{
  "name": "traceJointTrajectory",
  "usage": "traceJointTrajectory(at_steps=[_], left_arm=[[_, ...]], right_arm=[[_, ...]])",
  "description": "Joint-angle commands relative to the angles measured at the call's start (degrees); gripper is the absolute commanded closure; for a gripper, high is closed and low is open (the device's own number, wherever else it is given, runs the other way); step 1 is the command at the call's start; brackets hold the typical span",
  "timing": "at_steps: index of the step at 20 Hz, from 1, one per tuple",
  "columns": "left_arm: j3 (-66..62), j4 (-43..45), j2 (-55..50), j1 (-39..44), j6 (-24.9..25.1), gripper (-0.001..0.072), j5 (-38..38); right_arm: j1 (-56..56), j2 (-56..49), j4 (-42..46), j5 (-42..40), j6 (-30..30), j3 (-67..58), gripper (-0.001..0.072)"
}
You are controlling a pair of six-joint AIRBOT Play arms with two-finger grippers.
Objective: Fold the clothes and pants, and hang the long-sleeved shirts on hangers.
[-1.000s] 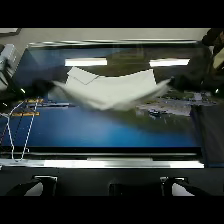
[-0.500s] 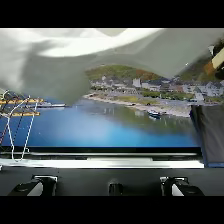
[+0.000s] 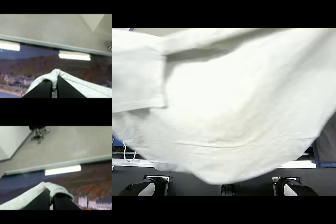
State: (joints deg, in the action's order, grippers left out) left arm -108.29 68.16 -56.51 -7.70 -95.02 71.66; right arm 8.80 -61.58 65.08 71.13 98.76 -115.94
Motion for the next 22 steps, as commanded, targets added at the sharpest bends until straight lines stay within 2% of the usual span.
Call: traceJointTrajectory(at_steps=[1,4,7,10,12,14,16,22], left_arm=[[2.3,0.9,-13.0,0.6,5.1,0.0691,2.8],[2.3,0.8,-29.1,1.9,6.5,0.0691,0.9],[2.1,-0.7,-44.1,3.9,6.9,0.0691,-7.4],[1.4,-5.3,-53.6,5.0,9.7,0.0691,-18.2],[-1.1,-5.8,-57.5,5.3,12.1,0.0691,-19.6],[-1.5,-5.1,-58.1,4.9,13.7,0.0691,-17.7],[-1.5,-4.5,-57.8,4.0,14.2,0.0691,-12.1],[-1.5,-4.5,-57.8,2.8,14.3,0.0691,6.3]], right_arm=[[-0.1,-11.1,0.0,5.5,0.8,7.1,0.0679],[-0.1,-24.5,0.1,3.6,-0.9,9.2,0.0679],[-0.2,-36.8,-0.4,-1.9,-1.4,9.2,0.0679],[-0.2,-45.7,-2.0,-11.9,-2.2,9.2,0.0679],[-0.2,-48.9,-3.4,-15.2,-2.2,9.2,0.0679],[-0.2,-50.0,-2.8,-13.9,-2.7,9.2,0.0679],[-0.1,-50.0,-1.1,-10.4,-2.6,9.2,0.0679],[-0.1,-50.0,3.6,7.1,-2.6,9.2,0.0679]])
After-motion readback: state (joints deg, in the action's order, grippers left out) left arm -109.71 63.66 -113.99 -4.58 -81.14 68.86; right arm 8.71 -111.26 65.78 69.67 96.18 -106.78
